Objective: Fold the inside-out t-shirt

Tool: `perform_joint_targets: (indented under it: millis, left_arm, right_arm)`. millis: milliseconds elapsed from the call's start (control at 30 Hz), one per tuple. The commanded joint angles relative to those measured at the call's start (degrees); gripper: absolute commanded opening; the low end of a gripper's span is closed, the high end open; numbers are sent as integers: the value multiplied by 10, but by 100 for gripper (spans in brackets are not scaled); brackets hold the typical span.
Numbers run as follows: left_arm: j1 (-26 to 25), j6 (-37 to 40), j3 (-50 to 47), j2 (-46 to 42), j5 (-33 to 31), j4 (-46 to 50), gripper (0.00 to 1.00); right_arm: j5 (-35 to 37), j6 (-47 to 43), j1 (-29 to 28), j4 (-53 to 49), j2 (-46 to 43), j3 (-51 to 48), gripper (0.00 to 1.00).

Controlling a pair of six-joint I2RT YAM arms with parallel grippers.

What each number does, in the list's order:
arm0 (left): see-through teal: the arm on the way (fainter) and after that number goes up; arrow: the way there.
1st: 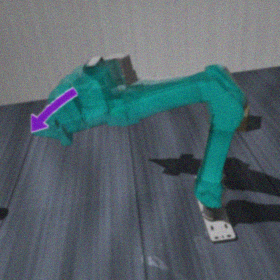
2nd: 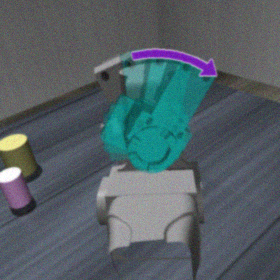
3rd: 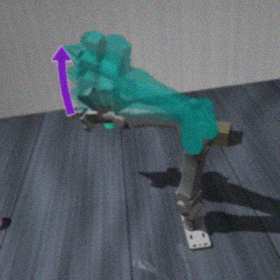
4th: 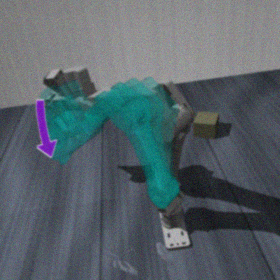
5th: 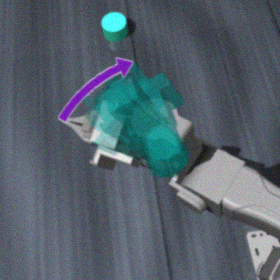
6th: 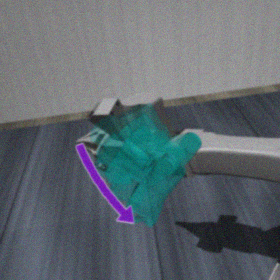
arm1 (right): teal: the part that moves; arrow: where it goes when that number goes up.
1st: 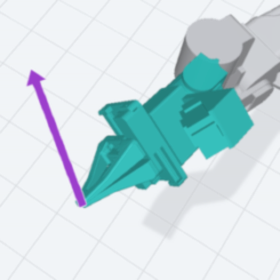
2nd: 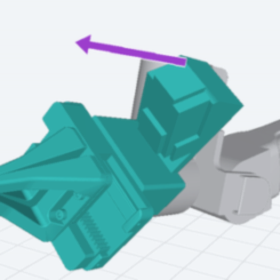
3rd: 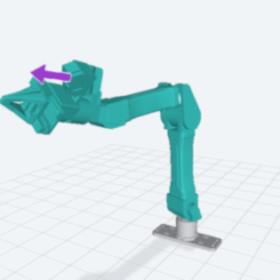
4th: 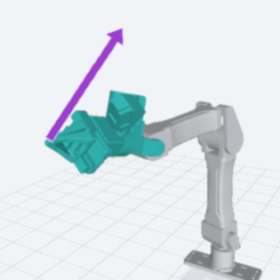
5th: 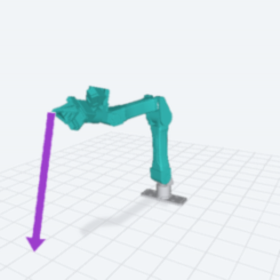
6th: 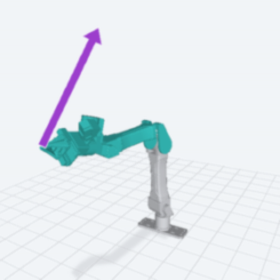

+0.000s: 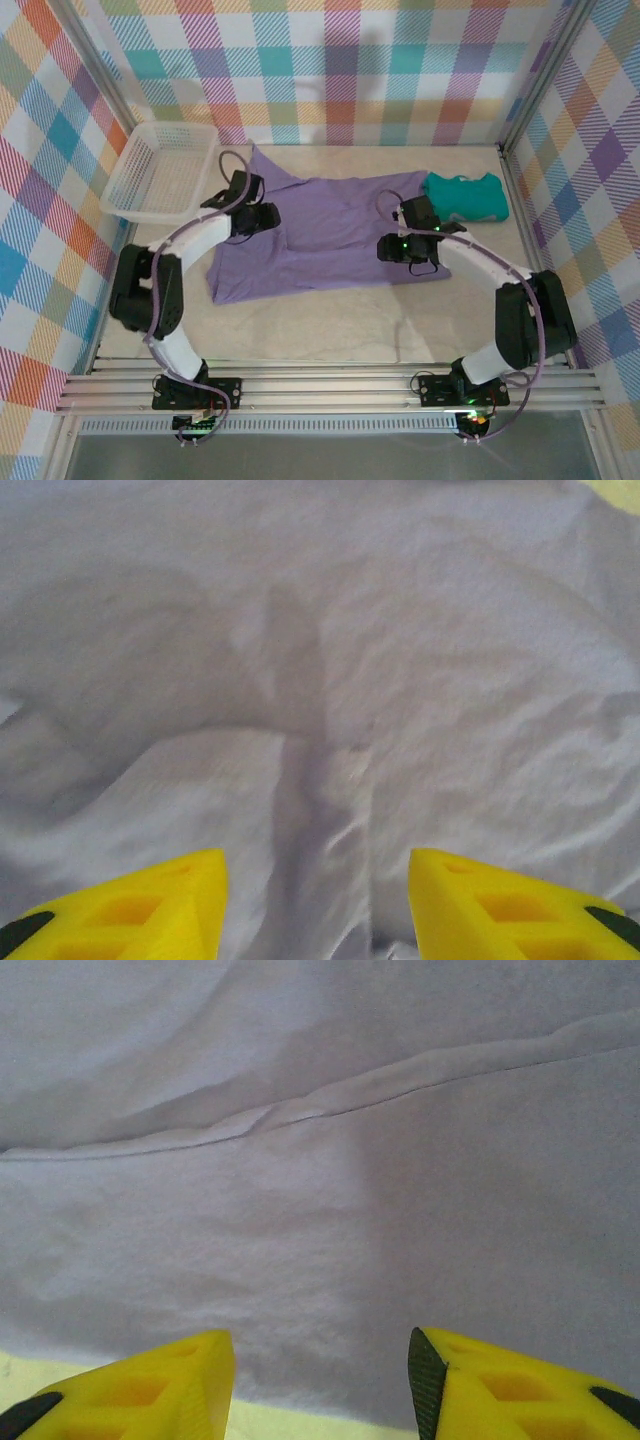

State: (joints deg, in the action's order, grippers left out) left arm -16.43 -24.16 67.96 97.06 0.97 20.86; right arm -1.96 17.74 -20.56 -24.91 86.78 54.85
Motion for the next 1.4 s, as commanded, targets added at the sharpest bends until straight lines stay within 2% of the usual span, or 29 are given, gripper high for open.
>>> perform_joint_targets:
  millis: [0,100,300,633,767,1033,1167,1367]
  left_arm:
    - [55,-1,-48,-21,13,-7,50]
    - [85,2,-49,1,33,-24,50]
    - [94,59,35,75,-80,23,49]
    - [100,90,134,180,-88,92,44]
    - [100,94,142,191,-93,103,35]
    - [113,101,158,199,-96,107,6]
    - [121,95,153,181,-95,96,3]
    - [129,89,153,175,-100,78,3]
  right_arm:
    - [6,0,22,-8,43,31,50]
    - [-9,-8,28,-8,77,58,50]
    - [-25,-17,30,-16,98,71,50]
    - [-32,-17,30,-11,94,54,49]
    - [-33,-17,30,-9,92,54,49]
    - [-33,-19,30,-15,89,51,49]
    - [-26,-19,30,-17,82,45,49]
    - [-8,-14,31,-31,84,44,50]
